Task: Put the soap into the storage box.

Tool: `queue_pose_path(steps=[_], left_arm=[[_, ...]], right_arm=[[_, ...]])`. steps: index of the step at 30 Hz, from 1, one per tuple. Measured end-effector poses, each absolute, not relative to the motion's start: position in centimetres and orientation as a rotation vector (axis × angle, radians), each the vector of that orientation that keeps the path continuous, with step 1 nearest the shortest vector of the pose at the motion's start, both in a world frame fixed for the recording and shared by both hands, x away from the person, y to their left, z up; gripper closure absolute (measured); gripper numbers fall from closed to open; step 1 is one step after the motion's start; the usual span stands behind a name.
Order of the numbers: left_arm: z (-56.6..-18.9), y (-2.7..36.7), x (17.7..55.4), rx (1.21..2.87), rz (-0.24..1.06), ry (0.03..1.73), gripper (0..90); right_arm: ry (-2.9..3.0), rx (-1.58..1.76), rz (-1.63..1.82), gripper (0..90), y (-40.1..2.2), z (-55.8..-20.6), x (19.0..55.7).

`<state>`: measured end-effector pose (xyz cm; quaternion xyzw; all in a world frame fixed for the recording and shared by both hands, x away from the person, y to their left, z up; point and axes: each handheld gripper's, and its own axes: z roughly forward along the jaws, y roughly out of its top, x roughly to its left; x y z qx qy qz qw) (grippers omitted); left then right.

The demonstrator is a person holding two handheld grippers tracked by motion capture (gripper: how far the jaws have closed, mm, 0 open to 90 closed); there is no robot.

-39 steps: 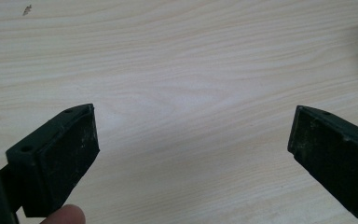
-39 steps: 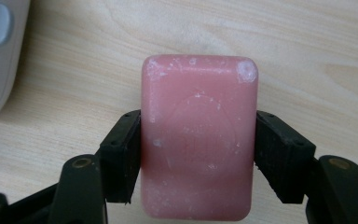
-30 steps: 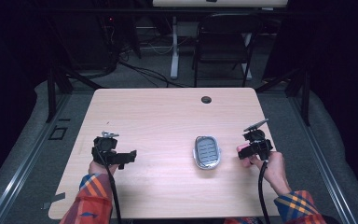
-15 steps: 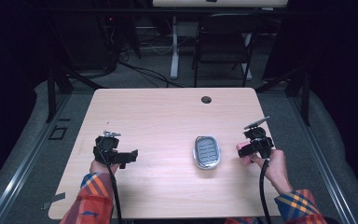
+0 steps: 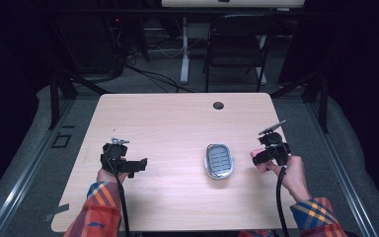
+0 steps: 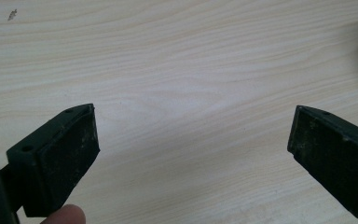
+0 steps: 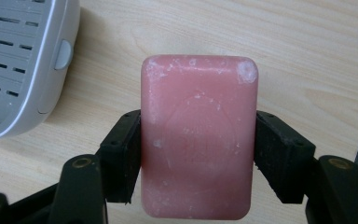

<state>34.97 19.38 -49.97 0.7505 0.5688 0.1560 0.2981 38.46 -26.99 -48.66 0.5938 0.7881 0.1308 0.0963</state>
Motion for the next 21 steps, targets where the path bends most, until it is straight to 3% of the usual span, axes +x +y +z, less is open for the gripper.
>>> queue_pose_path(steps=[21], left_arm=[[-50.0,19.1,35.0,1.998,0.407,1.510,2.0]], right_arm=[[2.330,1.699,0.401,37.1,-25.3,-47.1,39.2]])
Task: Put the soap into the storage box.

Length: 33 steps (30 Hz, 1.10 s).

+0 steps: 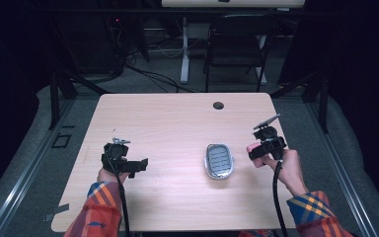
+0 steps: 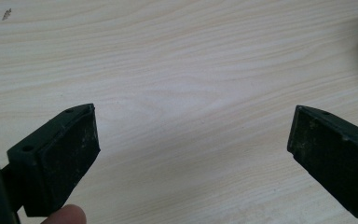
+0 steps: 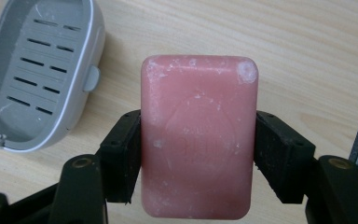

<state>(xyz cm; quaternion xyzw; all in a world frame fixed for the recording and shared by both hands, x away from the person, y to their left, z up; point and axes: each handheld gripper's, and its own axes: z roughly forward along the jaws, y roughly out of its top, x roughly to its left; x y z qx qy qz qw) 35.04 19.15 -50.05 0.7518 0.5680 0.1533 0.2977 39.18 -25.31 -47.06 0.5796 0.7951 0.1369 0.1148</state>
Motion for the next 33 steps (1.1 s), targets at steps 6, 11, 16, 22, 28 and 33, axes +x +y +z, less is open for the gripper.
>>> queue_pose_path(steps=[6,11,16,22,28,33], left_arm=[[-50.1,19.1,35.1,2.007,0.405,1.502,2.0],[-50.0,19.1,35.1,2.008,0.404,1.503,2.0],[-50.1,19.1,35.1,2.008,0.404,1.502,2.0],[-50.0,19.1,35.1,2.009,0.404,1.501,2.0],[-50.0,19.1,35.1,2.010,0.404,1.499,2.0],[-50.0,19.1,35.1,2.009,0.404,1.500,2.0]], right_arm=[[2.362,1.664,0.382,37.0,-24.6,-46.6,39.5],[2.365,1.655,0.388,37.0,-24.0,-46.3,39.7],[2.385,1.644,0.391,37.1,-23.1,-46.2,39.9],[2.391,1.629,0.402,37.0,-22.4,-46.0,40.0],[2.405,1.615,0.405,37.0,-21.7,-45.8,40.2],[2.416,1.607,0.408,37.0,-21.2,-45.9,40.2]])
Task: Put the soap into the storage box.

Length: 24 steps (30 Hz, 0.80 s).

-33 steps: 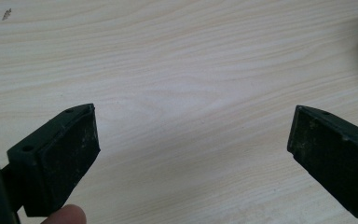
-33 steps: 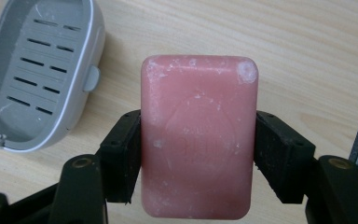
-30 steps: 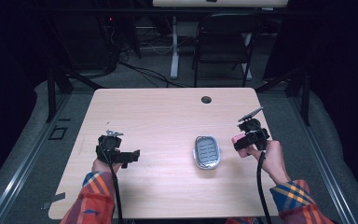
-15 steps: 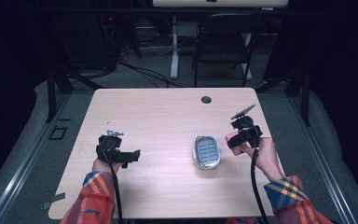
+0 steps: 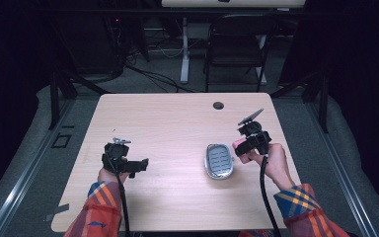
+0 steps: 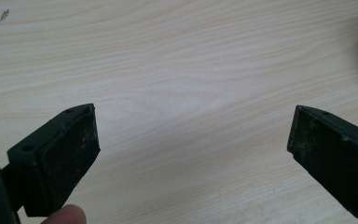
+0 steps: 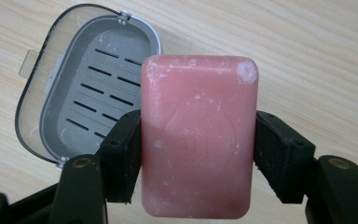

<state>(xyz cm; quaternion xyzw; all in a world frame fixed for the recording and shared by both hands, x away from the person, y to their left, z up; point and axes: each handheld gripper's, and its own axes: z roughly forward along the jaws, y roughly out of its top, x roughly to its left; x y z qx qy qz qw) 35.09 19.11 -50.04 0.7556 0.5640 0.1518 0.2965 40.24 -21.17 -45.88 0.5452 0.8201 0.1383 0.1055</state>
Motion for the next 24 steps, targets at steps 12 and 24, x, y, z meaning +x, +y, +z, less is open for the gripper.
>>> queue_pose_path(steps=[12,24], left_arm=[[-50.0,19.1,35.1,2.011,0.403,1.498,2.1],[-50.0,19.1,35.1,2.015,0.402,1.494,2.1]], right_arm=[[2.446,1.587,0.393,37.0,-20.0,-45.9,40.4],[2.474,1.567,0.390,37.0,-18.3,-46.5,40.7]])
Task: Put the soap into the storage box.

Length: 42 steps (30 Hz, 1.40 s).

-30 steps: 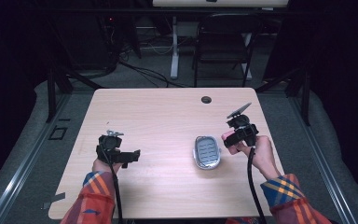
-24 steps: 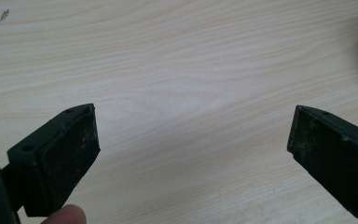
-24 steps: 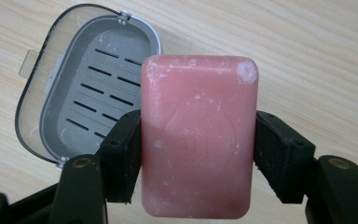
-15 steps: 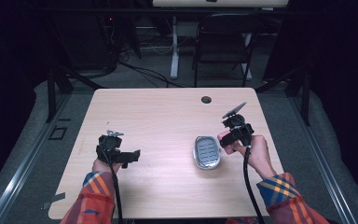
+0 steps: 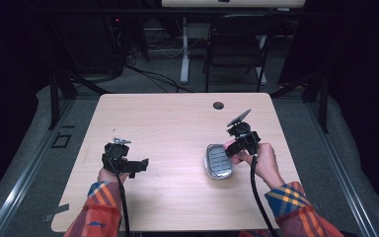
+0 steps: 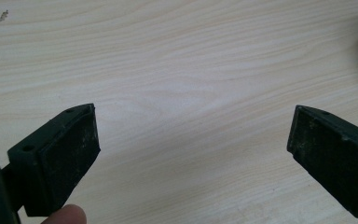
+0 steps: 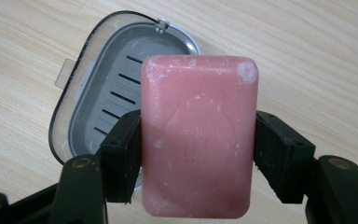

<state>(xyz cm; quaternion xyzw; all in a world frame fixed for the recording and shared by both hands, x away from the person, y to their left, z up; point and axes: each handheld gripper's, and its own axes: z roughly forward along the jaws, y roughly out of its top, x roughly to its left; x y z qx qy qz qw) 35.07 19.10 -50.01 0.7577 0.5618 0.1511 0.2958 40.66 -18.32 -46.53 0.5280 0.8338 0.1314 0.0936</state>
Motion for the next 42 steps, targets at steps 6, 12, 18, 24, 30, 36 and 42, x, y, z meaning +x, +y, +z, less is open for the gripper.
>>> queue_pose_path(steps=[6,12,18,24,30,36,42], left_arm=[[-50.0,19.1,35.1,2.017,0.404,1.491,2.2],[-50.0,19.1,35.1,2.017,0.404,1.491,2.2],[-50.0,19.1,35.1,2.020,0.403,1.489,2.3],[-50.0,19.0,35.1,2.017,0.406,1.488,2.3],[-50.0,19.0,35.0,2.017,0.407,1.488,2.4],[-50.0,19.0,35.0,2.018,0.406,1.486,2.4],[-50.0,19.0,35.0,2.017,0.406,1.488,2.4]], right_arm=[[2.503,1.553,0.374,37.0,-17.5,-47.0,40.8],[2.500,1.550,0.392,37.0,-16.9,-47.6,41.0],[2.503,1.553,0.377,37.0,-16.1,-48.1,41.2],[2.496,1.568,0.362,37.0,-15.4,-48.5,41.2],[2.484,1.579,0.339,36.9,-15.0,-48.7,41.2],[2.474,1.592,0.317,36.9,-14.8,-48.9,41.3],[2.447,1.629,0.326,37.6,-14.6,-49.1,41.2]])
